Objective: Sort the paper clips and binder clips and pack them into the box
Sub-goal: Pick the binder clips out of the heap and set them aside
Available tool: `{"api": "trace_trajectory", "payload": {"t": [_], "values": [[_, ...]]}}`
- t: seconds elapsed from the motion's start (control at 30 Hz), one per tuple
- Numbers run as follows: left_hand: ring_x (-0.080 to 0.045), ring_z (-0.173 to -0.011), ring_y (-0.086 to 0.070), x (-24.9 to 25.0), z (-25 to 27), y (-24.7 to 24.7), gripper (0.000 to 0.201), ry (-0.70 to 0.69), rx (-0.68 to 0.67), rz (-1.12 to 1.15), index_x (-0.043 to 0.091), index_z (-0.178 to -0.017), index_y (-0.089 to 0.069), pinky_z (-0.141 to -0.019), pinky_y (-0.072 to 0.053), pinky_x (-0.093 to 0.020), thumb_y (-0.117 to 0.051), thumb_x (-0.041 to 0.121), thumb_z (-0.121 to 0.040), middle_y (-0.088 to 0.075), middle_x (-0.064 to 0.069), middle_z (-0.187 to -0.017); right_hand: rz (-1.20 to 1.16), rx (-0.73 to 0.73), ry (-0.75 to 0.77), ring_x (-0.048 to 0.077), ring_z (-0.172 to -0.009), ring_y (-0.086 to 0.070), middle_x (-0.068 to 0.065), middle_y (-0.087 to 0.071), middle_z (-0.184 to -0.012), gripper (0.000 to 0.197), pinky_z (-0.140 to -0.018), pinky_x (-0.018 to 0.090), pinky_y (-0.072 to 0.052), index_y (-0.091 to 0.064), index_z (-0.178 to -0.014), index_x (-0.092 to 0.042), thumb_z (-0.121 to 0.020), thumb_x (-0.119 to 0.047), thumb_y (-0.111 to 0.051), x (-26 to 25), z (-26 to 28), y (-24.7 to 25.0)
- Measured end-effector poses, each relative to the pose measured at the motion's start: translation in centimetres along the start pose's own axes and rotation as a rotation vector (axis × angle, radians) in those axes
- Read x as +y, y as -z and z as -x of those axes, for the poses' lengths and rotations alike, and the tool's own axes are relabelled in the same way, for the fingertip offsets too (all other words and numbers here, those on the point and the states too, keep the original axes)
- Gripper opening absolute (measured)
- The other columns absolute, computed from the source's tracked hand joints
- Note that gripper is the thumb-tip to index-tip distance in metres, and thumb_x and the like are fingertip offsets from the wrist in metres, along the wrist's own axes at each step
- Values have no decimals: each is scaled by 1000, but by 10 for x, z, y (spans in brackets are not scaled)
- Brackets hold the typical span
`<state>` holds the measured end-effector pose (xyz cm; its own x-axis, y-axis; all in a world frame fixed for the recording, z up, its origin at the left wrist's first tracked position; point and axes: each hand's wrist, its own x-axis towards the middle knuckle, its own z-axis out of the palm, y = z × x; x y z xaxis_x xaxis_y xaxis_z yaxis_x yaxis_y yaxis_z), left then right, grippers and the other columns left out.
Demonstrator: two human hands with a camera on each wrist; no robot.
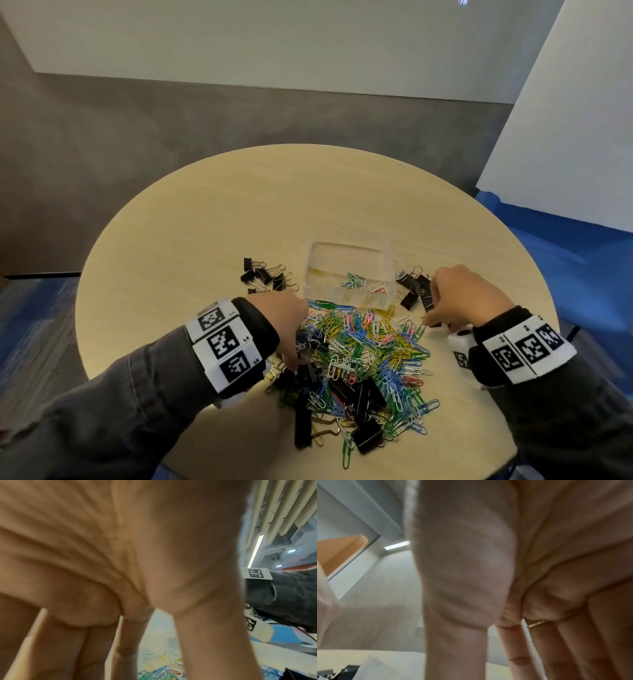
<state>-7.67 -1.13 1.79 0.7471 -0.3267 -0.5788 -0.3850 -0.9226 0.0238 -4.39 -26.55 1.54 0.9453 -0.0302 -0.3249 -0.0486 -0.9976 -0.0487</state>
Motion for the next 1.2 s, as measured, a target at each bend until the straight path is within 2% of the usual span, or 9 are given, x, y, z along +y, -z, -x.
{"api": "trace_trajectory", "payload": {"t": [0.07, 0.2, 0.4, 0.53, 0.67, 0.83, 0.93, 1.03, 1.2], "values": [[-19, -87, -55, -4, 0, 2, 52, -12, 9, 38, 8, -111, -58, -69, -44, -27, -78, 40, -73, -62, -5, -111, 68, 42, 8, 22, -68, -63, 4, -57, -81, 39, -56, 29, -50, -44, -68, -18, -72, -26, -82, -3, 5, 3], [-16, -90, -57, -17, 2, 10, 41, -76, -4, 133, 20, -106, -62, -70, -42, -27, -78, 37, -72, -64, 2, -106, -50, -95, 197, 19, -64, -69, 2, -66, -74, 26, -54, 26, -52, -60, -75, -12, -73, -25, -82, -17, 24, 10], [0, -74, -57, -49, 4, 25, 27, -106, 91, 258, 29, -102, -66, -73, -44, -26, -75, 24, -77, -66, 9, -102, 20, -267, 407, 16, -78, -62, -5, -64, -82, 52, -66, 29, -48, -59, -88, -18, -64, -62, -75, -55, 66, 3], [-13, -82, -58, -78, -3, 26, 31, 57, 202, 254, 24, -104, -68, -72, -42, -26, -74, 14, -76, -65, 5, -100, 125, -193, 466, 17, -75, -47, -6, -45, -80, 68, -56, 27, -34, -41, -93, -20, -60, -71, -71, -71, 89, -21], [-20, -94, -58, -95, -17, 15, 32, 197, 174, 235, 18, -106, -66, -75, -43, -28, -77, 17, -75, -64, -2, -111, 139, -153, 472, 22, -80, -46, 0, -41, -86, 60, -59, 32, -37, -32, -93, -21, -70, -56, -74, -78, 93, -38], [-24, -106, -56, -94, -29, 5, 42, 208, 141, 179, 15, -115, -57, -75, -41, -27, -76, 18, -77, -58, -4, -119, 99, -118, 496, 28, -75, -54, 3, -44, -78, 19, -58, 36, -44, -41, -92, -11, -84, -15, -58, -77, 82, -47], [-24, -108, -56, -90, -32, 4, 44, 195, 144, 152, 14, -116, -53, -77, -44, -29, -76, 17, -78, -56, -5, -119, 54, -154, 527, 26, -78, -61, 6, -61, -87, 13, -69, 41, -54, -55, -94, -11, -81, -14, -58, -70, 73, -44], [-25, -98, -58, -80, -28, 7, 40, 151, 221, 130, 17, -110, -53, -80, -50, -33, -76, 21, -77, -50, -4, -112, 8, -170, 550, 19, -73, -59, -2, -61, -79, 9, -67, 33, -51, -62, -88, -15, -80, -14, -60, -65, 65, -40], [-15, -77, -59, -38, -5, 14, 30, -118, 147, 311, 22, -97, -58, -65, -45, -23, -75, 36, -77, -61, 5, -89, -99, -158, 548, 10, -71, -60, -6, -65, -79, 5, -64, 26, -51, -66, -83, -20, -79, -16, -65, -55, 54, -34]]}}
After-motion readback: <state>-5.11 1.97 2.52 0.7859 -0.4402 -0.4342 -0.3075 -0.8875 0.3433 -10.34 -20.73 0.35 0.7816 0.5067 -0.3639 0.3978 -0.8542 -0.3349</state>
